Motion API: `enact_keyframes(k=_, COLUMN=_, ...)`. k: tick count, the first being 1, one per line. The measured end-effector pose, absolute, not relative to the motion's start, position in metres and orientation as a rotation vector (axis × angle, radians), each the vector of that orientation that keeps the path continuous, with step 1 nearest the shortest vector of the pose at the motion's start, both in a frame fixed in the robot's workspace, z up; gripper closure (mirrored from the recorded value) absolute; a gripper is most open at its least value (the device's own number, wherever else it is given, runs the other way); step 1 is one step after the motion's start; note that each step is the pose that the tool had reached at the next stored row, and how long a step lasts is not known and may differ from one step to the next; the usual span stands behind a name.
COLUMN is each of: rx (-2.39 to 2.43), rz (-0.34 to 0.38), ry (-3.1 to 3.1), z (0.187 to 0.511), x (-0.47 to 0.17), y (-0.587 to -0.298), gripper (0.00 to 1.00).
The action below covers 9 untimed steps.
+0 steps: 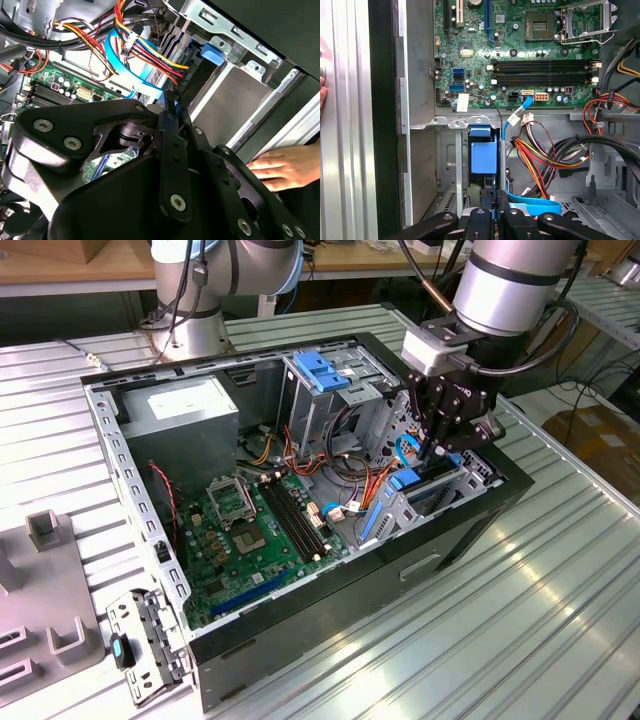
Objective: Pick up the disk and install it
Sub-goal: 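Insert the second disk wire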
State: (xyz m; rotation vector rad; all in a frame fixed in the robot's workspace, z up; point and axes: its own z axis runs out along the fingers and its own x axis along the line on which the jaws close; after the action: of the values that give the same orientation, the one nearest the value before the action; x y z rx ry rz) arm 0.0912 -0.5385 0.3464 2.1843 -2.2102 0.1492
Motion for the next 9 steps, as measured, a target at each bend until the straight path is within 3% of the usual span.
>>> enact_keyframes(k=9, rx=2.186, rz=0.145, ry=-2.212, z=0.3485, x=0.0913, y=-0.5399, gripper=0.84)
